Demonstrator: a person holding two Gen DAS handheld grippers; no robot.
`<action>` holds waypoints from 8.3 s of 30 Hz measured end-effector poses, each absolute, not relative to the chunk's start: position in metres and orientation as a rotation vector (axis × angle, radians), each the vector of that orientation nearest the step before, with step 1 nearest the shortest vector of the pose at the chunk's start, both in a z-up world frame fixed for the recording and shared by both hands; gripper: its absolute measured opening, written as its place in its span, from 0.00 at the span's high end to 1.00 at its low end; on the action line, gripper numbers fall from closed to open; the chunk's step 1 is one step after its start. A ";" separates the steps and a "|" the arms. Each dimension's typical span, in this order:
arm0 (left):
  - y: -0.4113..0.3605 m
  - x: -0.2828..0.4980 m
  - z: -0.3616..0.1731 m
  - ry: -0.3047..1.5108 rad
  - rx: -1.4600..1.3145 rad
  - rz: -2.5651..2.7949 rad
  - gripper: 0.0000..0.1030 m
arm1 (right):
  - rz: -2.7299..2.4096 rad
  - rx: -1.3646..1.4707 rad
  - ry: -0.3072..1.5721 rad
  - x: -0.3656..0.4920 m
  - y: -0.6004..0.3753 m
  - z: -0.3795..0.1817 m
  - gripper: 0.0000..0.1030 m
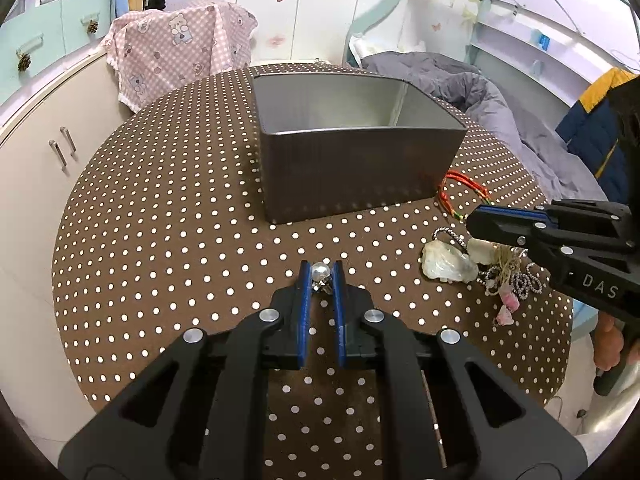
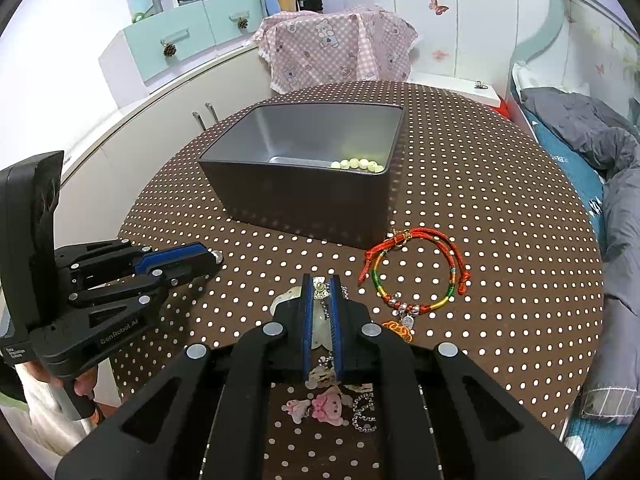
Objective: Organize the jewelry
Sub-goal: 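Carry the held pieces over the grey box and lower them inside, then withdraw both grippers from the box toward the remaining jewelry, then grasp the red string bracelet with the right gripper while the left gripper grasps the jade pendant, then carry the string bracelet and jade pendant into the grey box and release, then move both grippers back to the silver chains and charms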
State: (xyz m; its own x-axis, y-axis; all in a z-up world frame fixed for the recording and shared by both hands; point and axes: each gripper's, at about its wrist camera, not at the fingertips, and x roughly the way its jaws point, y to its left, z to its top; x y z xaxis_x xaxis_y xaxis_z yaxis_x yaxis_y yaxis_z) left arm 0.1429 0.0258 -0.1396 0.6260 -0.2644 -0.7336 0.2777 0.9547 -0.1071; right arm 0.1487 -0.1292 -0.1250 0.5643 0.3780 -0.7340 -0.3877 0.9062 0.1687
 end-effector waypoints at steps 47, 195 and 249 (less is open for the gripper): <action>0.019 0.196 -0.057 0.643 -0.036 -0.383 0.89 | 0.558 -0.033 0.706 0.203 -0.131 -0.059 0.69; 0.006 0.182 -0.074 0.620 0.058 -0.284 0.59 | 0.353 -0.124 0.587 0.187 -0.137 -0.052 0.93; 0.004 0.160 -0.086 0.652 0.034 -0.255 0.23 | 0.267 -0.064 0.756 0.173 -0.165 -0.100 0.44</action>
State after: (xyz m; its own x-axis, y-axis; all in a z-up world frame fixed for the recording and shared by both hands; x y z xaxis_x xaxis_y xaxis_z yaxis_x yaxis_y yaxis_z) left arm 0.1597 0.0038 -0.0857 0.7647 -0.2242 -0.6042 0.2456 0.9682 -0.0483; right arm 0.1726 -0.1653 -0.0998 0.6955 0.2165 -0.6851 -0.2622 0.9642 0.0386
